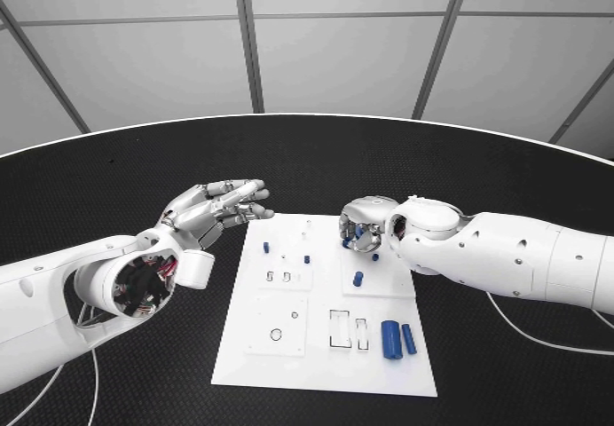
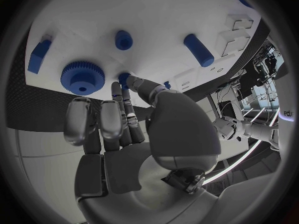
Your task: Assemble the parts on the task board
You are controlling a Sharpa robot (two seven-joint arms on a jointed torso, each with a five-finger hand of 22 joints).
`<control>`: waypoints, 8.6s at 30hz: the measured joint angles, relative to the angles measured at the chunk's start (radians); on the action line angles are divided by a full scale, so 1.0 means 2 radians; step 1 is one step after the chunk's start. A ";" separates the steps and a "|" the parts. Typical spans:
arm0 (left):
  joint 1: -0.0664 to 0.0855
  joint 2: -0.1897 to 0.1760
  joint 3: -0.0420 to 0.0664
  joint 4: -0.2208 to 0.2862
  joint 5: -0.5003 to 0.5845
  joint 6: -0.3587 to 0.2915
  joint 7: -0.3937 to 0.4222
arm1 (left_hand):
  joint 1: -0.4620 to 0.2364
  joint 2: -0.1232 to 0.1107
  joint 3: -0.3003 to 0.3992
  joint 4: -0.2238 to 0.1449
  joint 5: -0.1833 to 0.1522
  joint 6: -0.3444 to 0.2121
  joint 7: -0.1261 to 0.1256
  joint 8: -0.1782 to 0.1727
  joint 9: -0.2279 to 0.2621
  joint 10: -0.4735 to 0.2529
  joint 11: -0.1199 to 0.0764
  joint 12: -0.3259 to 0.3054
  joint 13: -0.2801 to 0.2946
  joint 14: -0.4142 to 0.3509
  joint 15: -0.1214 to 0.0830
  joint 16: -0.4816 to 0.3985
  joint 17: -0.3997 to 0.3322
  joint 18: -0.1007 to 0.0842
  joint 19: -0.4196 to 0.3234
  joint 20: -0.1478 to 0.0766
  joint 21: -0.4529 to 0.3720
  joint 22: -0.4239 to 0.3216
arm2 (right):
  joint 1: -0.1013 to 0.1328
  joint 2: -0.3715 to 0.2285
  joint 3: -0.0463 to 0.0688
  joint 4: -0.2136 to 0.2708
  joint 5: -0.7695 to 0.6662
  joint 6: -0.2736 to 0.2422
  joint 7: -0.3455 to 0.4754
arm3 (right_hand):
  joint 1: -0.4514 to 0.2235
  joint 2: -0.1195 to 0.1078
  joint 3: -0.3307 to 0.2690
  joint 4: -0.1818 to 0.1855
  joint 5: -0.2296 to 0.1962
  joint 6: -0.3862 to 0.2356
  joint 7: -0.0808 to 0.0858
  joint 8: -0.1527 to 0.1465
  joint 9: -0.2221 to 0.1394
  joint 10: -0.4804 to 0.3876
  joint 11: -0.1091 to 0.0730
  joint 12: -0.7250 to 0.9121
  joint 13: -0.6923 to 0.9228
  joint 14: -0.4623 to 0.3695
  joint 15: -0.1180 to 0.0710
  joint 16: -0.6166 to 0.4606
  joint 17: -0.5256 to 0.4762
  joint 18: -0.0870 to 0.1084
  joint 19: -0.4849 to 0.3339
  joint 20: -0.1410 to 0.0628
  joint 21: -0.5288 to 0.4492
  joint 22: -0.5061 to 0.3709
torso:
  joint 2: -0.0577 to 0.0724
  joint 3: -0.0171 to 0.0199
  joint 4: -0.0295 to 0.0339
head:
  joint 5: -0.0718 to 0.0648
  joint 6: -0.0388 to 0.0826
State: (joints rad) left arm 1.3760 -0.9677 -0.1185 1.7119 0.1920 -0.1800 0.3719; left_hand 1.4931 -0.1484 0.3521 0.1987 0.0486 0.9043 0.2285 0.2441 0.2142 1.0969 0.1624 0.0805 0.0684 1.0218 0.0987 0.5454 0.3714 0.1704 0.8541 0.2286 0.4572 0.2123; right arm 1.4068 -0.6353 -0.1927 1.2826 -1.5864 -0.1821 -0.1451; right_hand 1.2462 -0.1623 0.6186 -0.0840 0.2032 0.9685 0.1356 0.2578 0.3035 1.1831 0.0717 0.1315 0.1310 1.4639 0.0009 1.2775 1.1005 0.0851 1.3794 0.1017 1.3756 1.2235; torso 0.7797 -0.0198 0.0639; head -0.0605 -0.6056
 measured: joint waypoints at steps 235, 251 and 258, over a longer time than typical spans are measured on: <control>0.013 0.014 0.000 -0.012 0.003 -0.002 -0.011 | -0.004 0.000 0.010 -0.005 0.000 -0.004 0.000 -0.002 0.001 -0.002 0.002 -0.004 0.000 -0.005 0.002 0.003 0.003 0.000 -0.002 0.002 0.002 0.001 | 0.002 0.081 0.018 -0.086 0.000 -0.083 -0.002 | 0.005 0.010 0.008 0.015 -0.015 0.019 -0.007 0.014 0.055 0.021 -0.008 0.007 0.013 0.000 -0.007 0.012 -0.024 0.000 0.005 -0.005 0.000 0.022 | 0.013 -0.0128 0.0194 | -0.005 0.006; 0.014 0.016 0.000 -0.012 0.003 -0.001 -0.012 | -0.004 0.000 0.010 -0.005 0.000 -0.004 0.000 -0.002 0.001 -0.002 0.002 -0.004 0.000 -0.005 0.002 0.003 0.003 0.000 -0.002 0.002 0.002 0.001 | 0.002 0.089 0.018 -0.097 0.000 -0.076 -0.002 | 0.005 0.010 0.008 0.015 -0.013 0.019 -0.007 0.011 0.056 0.020 -0.008 0.007 0.013 0.000 -0.007 0.012 -0.025 0.000 0.005 -0.005 -0.001 0.021 | 0.013 -0.0143 0.0213 | -0.004 0.002; 0.014 0.016 0.000 -0.011 0.003 -0.001 -0.012 | -0.004 0.000 0.010 -0.005 0.000 -0.004 0.000 -0.002 0.001 -0.002 0.002 -0.004 0.000 -0.005 0.002 0.003 0.003 0.000 -0.002 0.002 0.002 0.001 | 0.002 0.093 0.018 -0.100 0.000 -0.071 -0.001 | 0.005 0.010 0.008 0.015 -0.013 0.019 -0.007 0.011 0.056 0.020 -0.008 0.007 0.013 0.000 -0.007 0.012 -0.025 0.000 0.005 -0.005 -0.001 0.021 | 0.013 -0.0141 0.0215 | -0.003 0.000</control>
State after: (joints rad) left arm 1.4043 -0.9367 -0.1184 1.6895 0.1975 -0.1823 0.3481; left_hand 1.4855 -0.1489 0.3728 0.1890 0.0487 0.8971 0.2284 0.2403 0.2158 1.0934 0.1660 0.0726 0.0685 1.0111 0.1024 0.5519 0.3777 0.1703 0.8508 0.2319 0.4612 0.2136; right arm 1.4102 -0.4498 -0.1575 1.0828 -1.5863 -0.3242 -0.1461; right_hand 1.2552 -0.1430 0.6345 -0.0537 0.1779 1.0066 0.1213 0.2805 0.4146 1.2241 0.0557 0.1447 0.1568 1.4647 -0.0140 1.3007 1.0513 0.0853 1.3900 0.0911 1.3746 1.2663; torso 0.8058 -0.0480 0.1069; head -0.0662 -0.6059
